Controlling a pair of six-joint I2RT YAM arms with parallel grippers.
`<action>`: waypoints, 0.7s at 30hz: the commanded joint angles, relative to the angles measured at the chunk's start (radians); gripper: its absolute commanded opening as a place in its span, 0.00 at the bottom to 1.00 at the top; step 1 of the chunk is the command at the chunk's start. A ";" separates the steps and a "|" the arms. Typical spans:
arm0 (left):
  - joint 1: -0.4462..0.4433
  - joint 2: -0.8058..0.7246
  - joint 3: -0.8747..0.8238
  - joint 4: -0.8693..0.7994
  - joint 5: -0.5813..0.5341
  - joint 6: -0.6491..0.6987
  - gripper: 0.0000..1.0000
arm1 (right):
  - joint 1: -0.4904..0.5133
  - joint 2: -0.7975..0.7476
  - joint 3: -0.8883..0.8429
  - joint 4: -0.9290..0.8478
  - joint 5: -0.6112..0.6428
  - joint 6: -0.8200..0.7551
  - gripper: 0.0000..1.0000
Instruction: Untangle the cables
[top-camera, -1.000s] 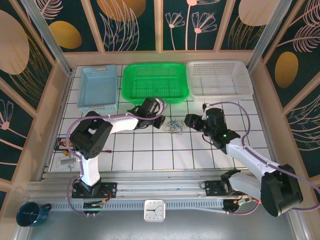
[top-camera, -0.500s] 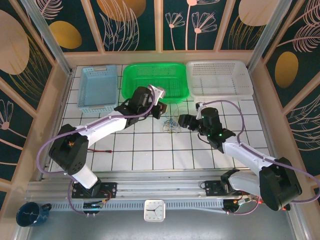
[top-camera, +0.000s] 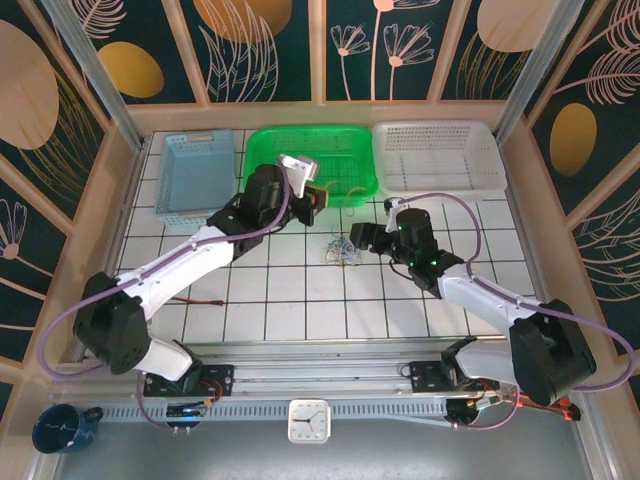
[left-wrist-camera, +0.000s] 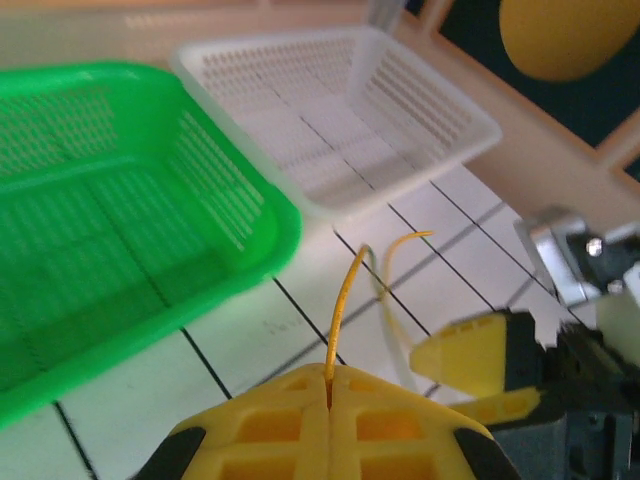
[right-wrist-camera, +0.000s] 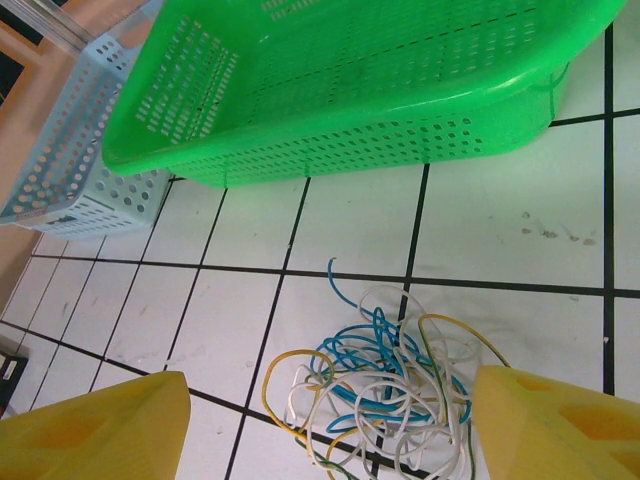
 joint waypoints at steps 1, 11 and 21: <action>0.000 -0.036 0.053 -0.026 -0.178 0.017 0.00 | 0.010 0.002 -0.009 0.054 0.022 0.026 0.75; 0.114 -0.056 0.058 -0.034 -0.240 0.075 0.00 | 0.012 -0.009 -0.003 0.063 0.017 0.078 0.75; 0.114 -0.117 -0.042 0.016 -0.084 0.064 0.00 | -0.013 0.101 0.275 0.090 -0.101 0.244 0.75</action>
